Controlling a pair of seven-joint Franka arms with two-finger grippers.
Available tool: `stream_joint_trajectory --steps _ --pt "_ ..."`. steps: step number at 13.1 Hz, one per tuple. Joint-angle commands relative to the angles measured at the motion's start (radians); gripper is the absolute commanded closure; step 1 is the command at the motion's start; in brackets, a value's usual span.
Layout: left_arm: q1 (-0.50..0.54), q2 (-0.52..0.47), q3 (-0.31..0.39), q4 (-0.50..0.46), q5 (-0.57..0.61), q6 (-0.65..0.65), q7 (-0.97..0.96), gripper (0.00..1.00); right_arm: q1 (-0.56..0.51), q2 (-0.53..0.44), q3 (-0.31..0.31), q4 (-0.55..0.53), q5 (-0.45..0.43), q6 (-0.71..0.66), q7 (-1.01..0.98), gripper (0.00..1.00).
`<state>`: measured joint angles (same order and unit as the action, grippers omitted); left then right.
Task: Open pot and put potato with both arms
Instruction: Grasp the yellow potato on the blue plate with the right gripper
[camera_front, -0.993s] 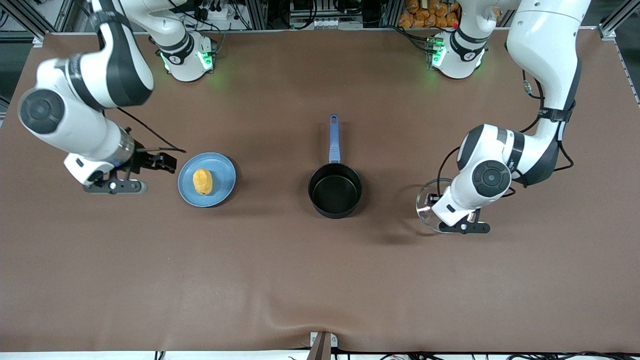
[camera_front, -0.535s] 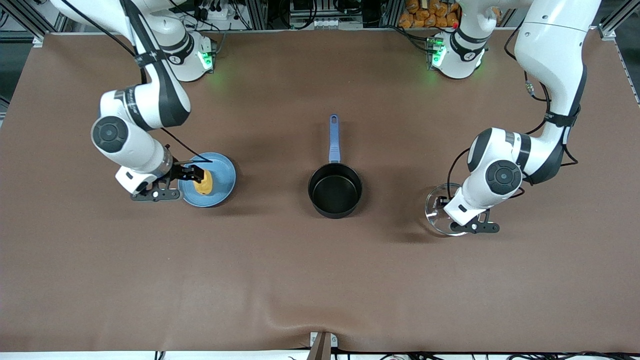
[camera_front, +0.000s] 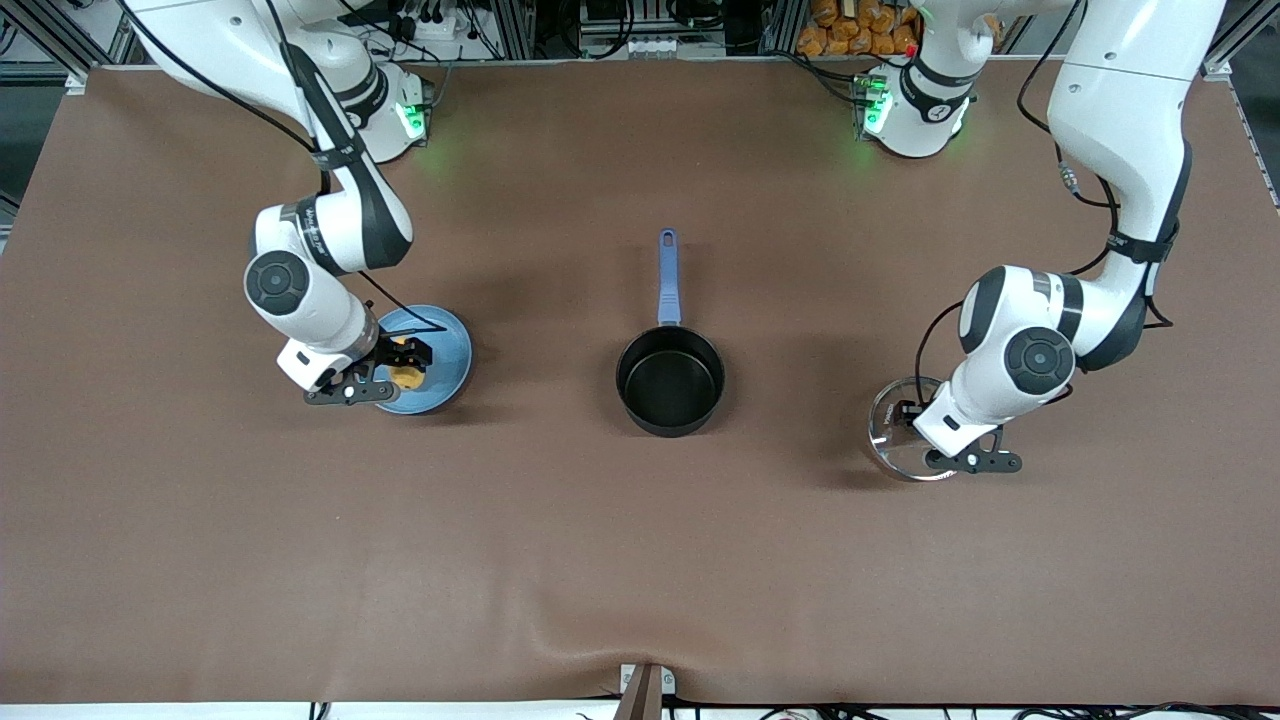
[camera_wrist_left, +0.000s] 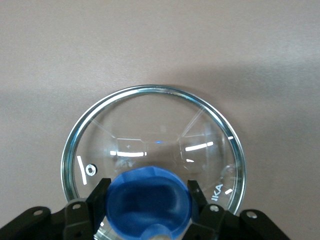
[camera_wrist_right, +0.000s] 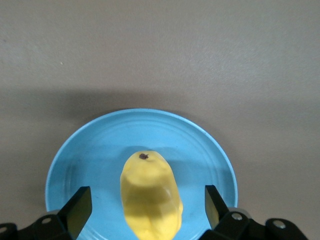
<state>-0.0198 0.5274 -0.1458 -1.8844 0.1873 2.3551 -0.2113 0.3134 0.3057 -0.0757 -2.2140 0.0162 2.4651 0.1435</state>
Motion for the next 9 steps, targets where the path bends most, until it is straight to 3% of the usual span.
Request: stream_joint_trajectory --steps 1,6,7,9 --pt "0.006 -0.006 -0.009 -0.005 0.026 0.013 0.004 1.00 0.006 0.007 -0.004 -0.036 0.004 0.069 -0.022 0.00" --pt "0.007 0.008 -0.009 -0.004 0.024 0.033 0.004 1.00 0.004 0.039 -0.003 -0.053 0.005 0.129 -0.022 0.03" --pt "0.007 0.008 -0.009 -0.002 0.024 0.033 0.004 1.00 0.004 0.042 -0.001 -0.062 0.005 0.149 -0.022 0.18" --pt "0.009 0.009 -0.011 -0.002 0.024 0.033 0.004 1.00 0.003 0.044 -0.001 -0.069 0.005 0.158 -0.021 0.64"
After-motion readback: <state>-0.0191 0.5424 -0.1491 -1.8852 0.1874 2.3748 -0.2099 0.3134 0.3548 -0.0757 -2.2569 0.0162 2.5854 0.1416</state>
